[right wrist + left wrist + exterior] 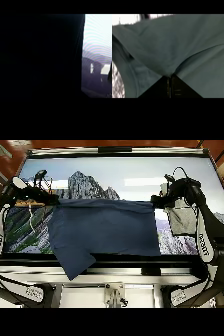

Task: Fold the shirts.

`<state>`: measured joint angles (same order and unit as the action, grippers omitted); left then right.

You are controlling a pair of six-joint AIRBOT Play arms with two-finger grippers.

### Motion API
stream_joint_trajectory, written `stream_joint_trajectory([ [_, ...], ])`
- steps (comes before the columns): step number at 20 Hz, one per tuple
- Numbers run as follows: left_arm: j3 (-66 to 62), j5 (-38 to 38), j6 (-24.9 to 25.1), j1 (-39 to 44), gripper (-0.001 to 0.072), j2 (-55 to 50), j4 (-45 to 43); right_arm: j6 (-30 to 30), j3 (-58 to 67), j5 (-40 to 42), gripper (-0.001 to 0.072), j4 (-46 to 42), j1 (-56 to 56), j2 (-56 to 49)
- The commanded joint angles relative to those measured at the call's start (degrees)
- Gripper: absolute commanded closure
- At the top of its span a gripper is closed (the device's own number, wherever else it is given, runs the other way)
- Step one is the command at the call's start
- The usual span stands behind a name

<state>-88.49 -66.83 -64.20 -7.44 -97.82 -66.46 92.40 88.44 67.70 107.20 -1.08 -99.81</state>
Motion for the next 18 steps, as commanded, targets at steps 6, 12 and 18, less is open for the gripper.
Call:
stream_joint_trajectory([
  [6, -0.5, -9.0, -1.7, -0.7, 0.0675, -3.3, -2.6, -3.3, 0.0, 4.5, 0.0643, -2.5, -1.1, -2.9],
  [12, -0.5, -12.4, -5.1, -0.4, 0.0675, -3.7, -3.7, -3.7, 0.0, 3.6, 0.0643, -2.4, -1.1, -3.0],
  [18, -0.5, -15.6, -9.4, -0.7, 0.0130, -3.3, -4.3, -3.2, 0.2, 5.3, 0.0305, -0.3, -1.2, -2.1],
])
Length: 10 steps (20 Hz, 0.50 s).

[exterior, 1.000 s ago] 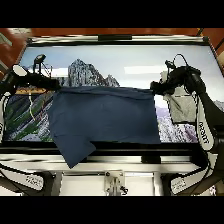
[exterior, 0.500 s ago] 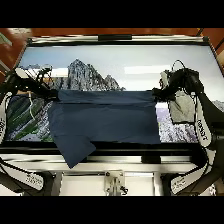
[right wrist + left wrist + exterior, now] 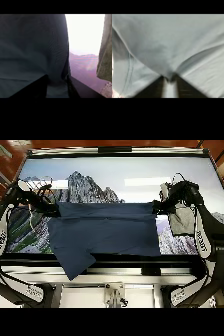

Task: Fold the shirts.

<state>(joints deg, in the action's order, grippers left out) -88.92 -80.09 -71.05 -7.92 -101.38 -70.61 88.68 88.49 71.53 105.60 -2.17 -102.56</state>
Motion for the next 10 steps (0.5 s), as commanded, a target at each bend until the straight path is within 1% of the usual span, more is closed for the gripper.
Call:
stream_joint_trajectory([
  [1, -0.1, -4.1, -3.3, -0.5, 0.0080, 0.7, -0.2, 0.5, 0.4, 3.1, 0.0304, 0.5, -0.2, 1.8],
  [4, -0.1, -8.7, -6.7, -2.2, 0.0101, 3.4, 0.4, 0.5, 0.7, 8.2, 0.0302, -4.5, -1.7, 7.6],
  [5, 0.1, -11.0, -6.7, -2.6, 0.0107, 4.8, 1.0, 1.0, 0.7, 10.8, 0.0266, -5.8, -2.7, 9.4],
  [6, 1.2, -13.2, -5.9, -3.1, 0.0106, 6.5, 2.0, 2.4, 0.7, 14.3, 0.0138, -6.3, -4.0, 11.0],
  [7, 3.8, -14.9, -4.4, -3.8, 0.0106, 8.9, 2.7, 4.0, 0.6, 17.7, 0.0134, -6.2, -5.4, 12.0],
  [8, 8.1, -14.9, -4.4, -4.8, 0.0106, 11.7, 2.8, 5.1, 0.2, 21.3, 0.0134, -6.0, -6.9, 13.0],
  [10, 21.6, -11.8, -3.1, -7.7, 0.0105, 19.4, 4.3, 6.5, -4.6, 22.6, 0.0135, -5.0, -9.8, 16.6],
])
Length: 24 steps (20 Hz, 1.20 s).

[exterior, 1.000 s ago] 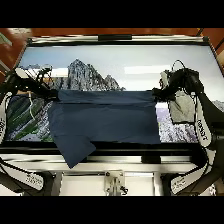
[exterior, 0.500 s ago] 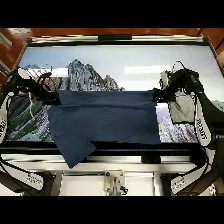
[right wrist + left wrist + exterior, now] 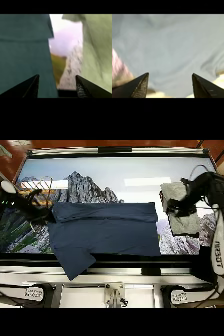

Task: Fold the shirts.

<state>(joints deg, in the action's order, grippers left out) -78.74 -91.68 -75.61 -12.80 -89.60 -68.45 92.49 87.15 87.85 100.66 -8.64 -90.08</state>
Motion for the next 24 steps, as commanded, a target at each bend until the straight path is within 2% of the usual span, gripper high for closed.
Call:
stream_joint_trajectory([
  [1, 19.3, 2.4, 3.0, -4.9, 0.0105, 12.1, 3.9, 2.8, -6.6, 5.0, 0.0135, 0.4, -4.5, 6.3],
  [5, 41.4, 7.7, 10.1, -13.4, 0.0113, 25.9, 6.4, 4.2, -18.9, -1.6, 0.0135, 3.3, -7.0, 13.4],
  [8, 49.1, 12.4, 11.1, -16.0, 0.0112, 30.1, 6.4, 4.2, -22.0, -4.0, 0.0135, 5.1, -7.0, 14.1],
  [14, 51.3, 18.8, 10.9, -12.8, 0.0123, 26.6, 10.8, 4.2, -22.3, -6.5, 0.0136, 5.9, -7.0, 14.1],
  [15, 51.3, 19.3, 10.9, -11.9, 0.0199, 25.8, 11.6, 4.2, -22.3, -6.5, 0.0136, 5.9, -7.0, 14.1],
  [19, 51.3, 20.9, 10.4, -7.9, 0.0214, 22.3, 11.9, 4.0, -22.3, -6.5, 0.0136, 5.7, -7.0, 14.1],
  [20, 51.3, 21.9, 10.0, -7.7, 0.0279, 21.6, 12.5, 3.4, -22.3, -6.4, 0.0136, 5.8, -7.0, 14.1],
  [22, 51.3, 22.7, 10.0, -7.8, 0.0548, 21.2, 13.5, 2.6, -23.0, -5.9, 0.0136, 6.1, -7.0, 14.1],
  [23, 51.2, 22.6, 10.7, -7.8, 0.0645, 21.2, 13.5, 2.7, -24.4, -5.5, 0.0136, 6.3, -7.0, 14.1],
  [24, 51.1, 22.6, 11.0, -7.8, 0.0674, 21.2, 13.5, 4.2, -26.6, -5.0, 0.0136, 7.7, -7.0, 14.1],
])
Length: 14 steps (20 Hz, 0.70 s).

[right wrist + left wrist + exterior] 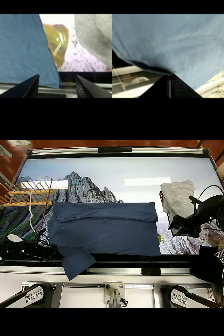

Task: Fold the shirts.

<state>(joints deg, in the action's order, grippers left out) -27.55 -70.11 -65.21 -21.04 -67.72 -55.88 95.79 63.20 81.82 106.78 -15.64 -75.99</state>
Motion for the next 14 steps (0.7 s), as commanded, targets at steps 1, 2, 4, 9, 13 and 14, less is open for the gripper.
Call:
stream_joint_trajectory([
  [1, -0.1, 1.0, 0.9, 0.5, 0.0674, -0.6, 0.9, 3.0, -5.9, 1.5, 0.0136, 4.0, 0.0, 0.0],
  [2, -0.1, 0.9, 1.6, 0.5, 0.0674, -0.6, 0.9, 3.9, -9.3, 1.5, 0.0136, 6.2, 0.0, 0.0],
  [4, -0.1, 0.0, 2.8, 0.5, 0.0675, -0.6, 0.9, 5.7, -15.3, 0.2, 0.0136, 9.8, 0.0, 0.0],
  [9, -0.1, -1.4, 3.7, 0.5, 0.0675, -0.6, 0.9, 4.4, -20.9, -3.4, 0.0136, 6.8, 0.1, 0.0],
  [13, -0.1, -2.0, 3.6, 0.5, 0.0674, -0.5, 1.3, 2.0, -24.3, -9.2, 0.0136, 8.4, 2.3, 0.0],
  [14, -0.2, -2.1, 3.7, 0.5, 0.0675, -0.4, 1.4, 1.5, -24.7, -10.6, 0.0137, 8.4, 3.7, 0.0],
])
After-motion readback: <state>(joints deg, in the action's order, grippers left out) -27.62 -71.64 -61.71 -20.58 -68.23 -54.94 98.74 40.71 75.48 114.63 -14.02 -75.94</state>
